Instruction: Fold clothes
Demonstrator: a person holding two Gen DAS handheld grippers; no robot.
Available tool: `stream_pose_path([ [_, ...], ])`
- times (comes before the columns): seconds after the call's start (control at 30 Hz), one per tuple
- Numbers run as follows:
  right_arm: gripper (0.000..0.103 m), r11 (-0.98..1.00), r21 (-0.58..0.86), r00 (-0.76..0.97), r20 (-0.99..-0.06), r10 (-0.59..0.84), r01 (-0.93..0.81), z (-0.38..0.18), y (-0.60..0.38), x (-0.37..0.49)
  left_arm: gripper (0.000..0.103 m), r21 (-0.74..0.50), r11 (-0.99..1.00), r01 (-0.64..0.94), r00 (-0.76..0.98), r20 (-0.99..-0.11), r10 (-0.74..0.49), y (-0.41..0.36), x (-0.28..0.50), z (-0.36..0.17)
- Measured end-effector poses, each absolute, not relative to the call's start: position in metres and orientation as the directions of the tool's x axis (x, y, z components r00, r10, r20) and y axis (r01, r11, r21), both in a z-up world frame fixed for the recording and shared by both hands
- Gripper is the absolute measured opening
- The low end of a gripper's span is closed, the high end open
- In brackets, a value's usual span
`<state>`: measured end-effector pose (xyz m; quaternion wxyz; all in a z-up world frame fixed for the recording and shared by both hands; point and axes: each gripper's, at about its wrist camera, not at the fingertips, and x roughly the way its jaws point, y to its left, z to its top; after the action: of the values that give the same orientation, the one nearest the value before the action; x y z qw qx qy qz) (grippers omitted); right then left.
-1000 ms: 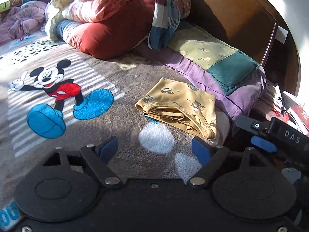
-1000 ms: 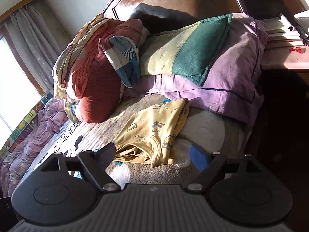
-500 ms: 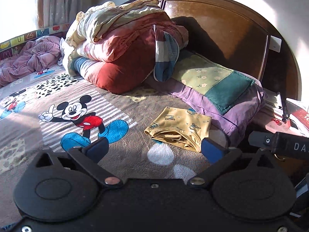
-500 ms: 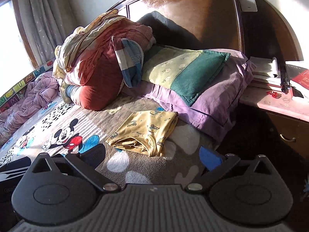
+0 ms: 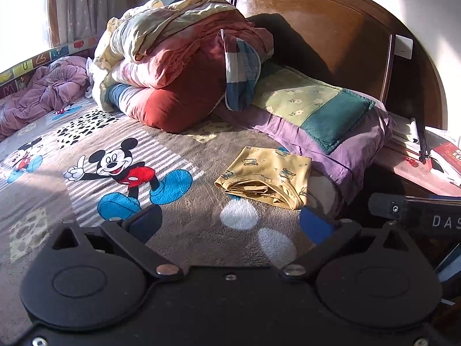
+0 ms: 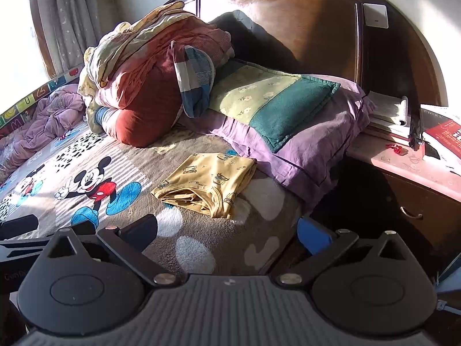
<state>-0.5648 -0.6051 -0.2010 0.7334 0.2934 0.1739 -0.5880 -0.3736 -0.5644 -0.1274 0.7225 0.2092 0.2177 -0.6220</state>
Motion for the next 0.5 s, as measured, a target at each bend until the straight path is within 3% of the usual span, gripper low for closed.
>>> stream_pose_path([
  [0.5,0.103,0.138,0.221,0.248,-0.613,-0.75,0.965,-0.204,-0.598,-0.561,0.103,0.024,0.121,0.992,0.113,-0.566,-0.817,-0.552,-0.374,-0.124],
])
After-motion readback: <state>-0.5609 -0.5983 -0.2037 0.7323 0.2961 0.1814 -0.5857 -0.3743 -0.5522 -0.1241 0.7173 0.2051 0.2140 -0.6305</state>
